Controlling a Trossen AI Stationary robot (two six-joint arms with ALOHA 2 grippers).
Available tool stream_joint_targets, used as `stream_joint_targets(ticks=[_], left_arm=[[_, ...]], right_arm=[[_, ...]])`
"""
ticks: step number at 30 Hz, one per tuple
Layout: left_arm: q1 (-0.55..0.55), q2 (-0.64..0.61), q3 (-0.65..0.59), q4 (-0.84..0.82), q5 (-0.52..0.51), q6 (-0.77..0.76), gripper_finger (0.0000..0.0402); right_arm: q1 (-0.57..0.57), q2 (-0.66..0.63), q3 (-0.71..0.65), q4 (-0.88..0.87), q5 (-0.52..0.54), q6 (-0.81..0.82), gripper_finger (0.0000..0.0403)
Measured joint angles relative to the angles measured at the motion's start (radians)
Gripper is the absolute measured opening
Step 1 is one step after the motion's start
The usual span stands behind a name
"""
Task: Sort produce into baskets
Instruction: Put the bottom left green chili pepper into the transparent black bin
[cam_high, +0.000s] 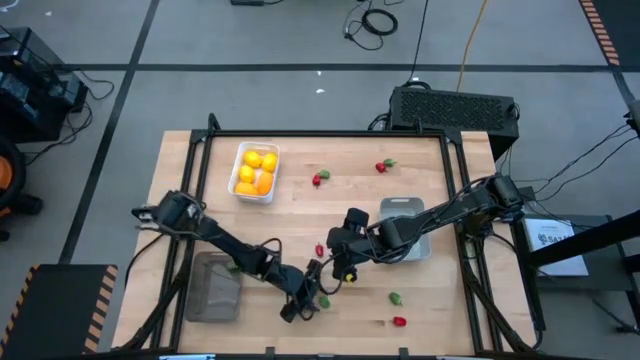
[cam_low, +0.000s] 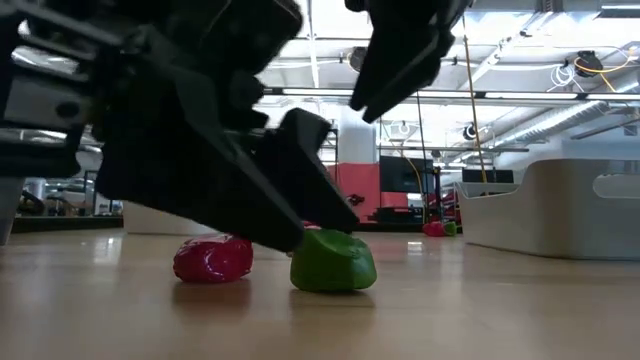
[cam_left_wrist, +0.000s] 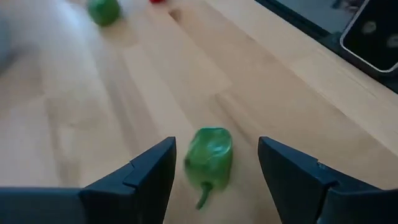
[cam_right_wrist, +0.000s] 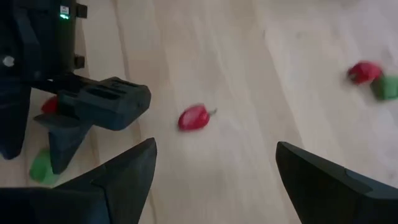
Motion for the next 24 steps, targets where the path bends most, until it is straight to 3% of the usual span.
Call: stream_joint_targets(ticks=[10, 24], left_arm=[[0.036, 0.020, 0.115, -0.203, 0.027, 0.000, 0.0235], [0.043, 0.087, 0.174, -0.250, 0.087, -0.051, 0.0234]], right_arm=[[0.000, 0.000, 0.000, -0.022, -0.009, 0.019, 0.0320], [0.000, 0.000, 0.000, -0.020, -0.011, 0.020, 0.0320]])
